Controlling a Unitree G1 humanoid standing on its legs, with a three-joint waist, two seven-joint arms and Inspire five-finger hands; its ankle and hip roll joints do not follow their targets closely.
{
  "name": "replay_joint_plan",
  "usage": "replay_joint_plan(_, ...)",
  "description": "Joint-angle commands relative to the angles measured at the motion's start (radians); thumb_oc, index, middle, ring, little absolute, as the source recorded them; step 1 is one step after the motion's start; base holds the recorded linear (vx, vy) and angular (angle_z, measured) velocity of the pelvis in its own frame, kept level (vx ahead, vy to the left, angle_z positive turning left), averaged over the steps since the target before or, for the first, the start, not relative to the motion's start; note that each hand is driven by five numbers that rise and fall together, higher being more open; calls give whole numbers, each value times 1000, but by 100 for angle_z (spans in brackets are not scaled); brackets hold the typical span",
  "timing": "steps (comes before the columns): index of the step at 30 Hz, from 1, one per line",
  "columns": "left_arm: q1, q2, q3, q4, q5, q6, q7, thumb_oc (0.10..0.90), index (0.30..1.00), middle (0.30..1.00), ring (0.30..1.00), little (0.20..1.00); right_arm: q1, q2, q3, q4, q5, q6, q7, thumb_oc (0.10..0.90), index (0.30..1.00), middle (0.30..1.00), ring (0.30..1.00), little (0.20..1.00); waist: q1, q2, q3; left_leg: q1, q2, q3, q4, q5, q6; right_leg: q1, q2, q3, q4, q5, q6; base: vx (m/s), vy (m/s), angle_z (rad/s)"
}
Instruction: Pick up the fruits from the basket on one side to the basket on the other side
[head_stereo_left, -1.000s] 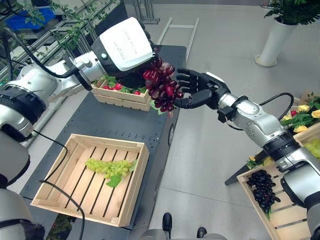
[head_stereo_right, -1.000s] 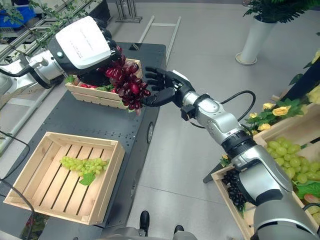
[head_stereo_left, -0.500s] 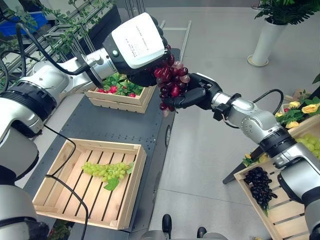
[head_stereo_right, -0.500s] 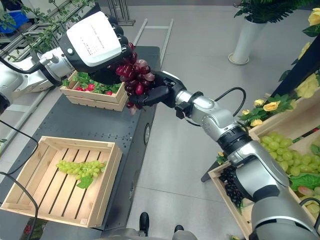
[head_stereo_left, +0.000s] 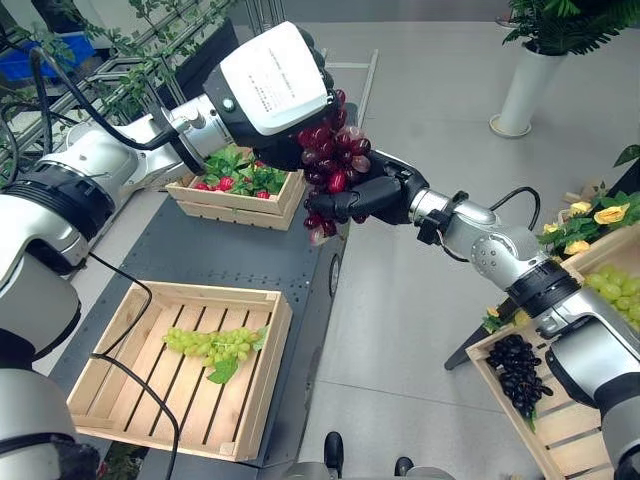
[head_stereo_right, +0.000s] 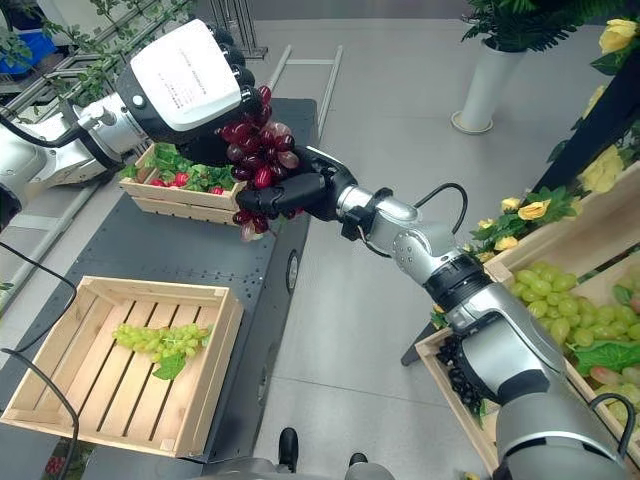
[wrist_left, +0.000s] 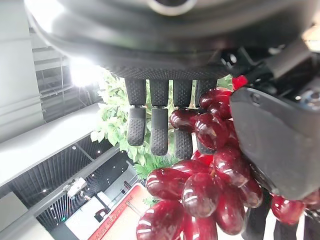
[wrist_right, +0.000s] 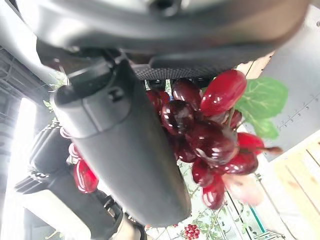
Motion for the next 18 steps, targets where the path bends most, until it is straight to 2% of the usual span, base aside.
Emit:
replay_joint_plan(1,-127,-126,47,185,-78,75,93,400,300,300,300,300,-33,134,-79,-45,146,-140,76,400,300,300,300,300,24,-15,-201,56,-24,-2,0,-145,-41,-38,39,4,-31,45,-26,33,5,-3)
replay_joint_plan(10,-107,-126,55,191,-88,116,22,400,300,300,300,300,-18,144,-94,-7,134,-159,27,400,300,300,300,300,24,-17,-199,58,-23,-2,0,-145,-40,-37,39,6,-31,47,-25,3,1,0)
replay_joint_plan(13,-96,-115,56,207,-131,155,-62,400,300,300,300,300,-11,134,-104,10,131,-131,6,400,300,300,300,300,22,-17,-198,59,-21,1,0,-145,-40,-38,39,9,-31,50,-25,0,0,0)
replay_joint_plan(14,-90,-112,56,216,-145,169,-84,532,498,498,498,498,-11,131,-104,18,129,-127,-4,400,300,300,300,300,22,-17,-198,59,-21,2,0,-145,-40,-37,39,9,-31,50,-25,0,0,0)
replay_joint_plan(15,-83,-108,56,231,-163,178,-104,759,839,839,839,839,-11,128,-106,36,120,-133,-17,400,300,300,300,300,22,-18,-197,60,-20,2,0,-145,-40,-37,39,9,-31,51,-25,0,0,0)
replay_joint_plan(16,-75,-106,58,242,-172,179,-117,800,900,900,900,900,-11,126,-109,53,118,-136,-20,400,300,300,300,300,23,-19,-196,61,-19,4,0,-145,-41,-37,40,10,-31,51,-25,0,0,0)
replay_joint_plan(18,-62,-103,67,258,-180,180,-142,800,900,900,900,900,-9,122,-120,76,121,-137,-21,400,300,300,300,300,22,-20,-196,61,-18,5,0,-145,-41,-37,41,12,-31,53,-25,0,0,0)
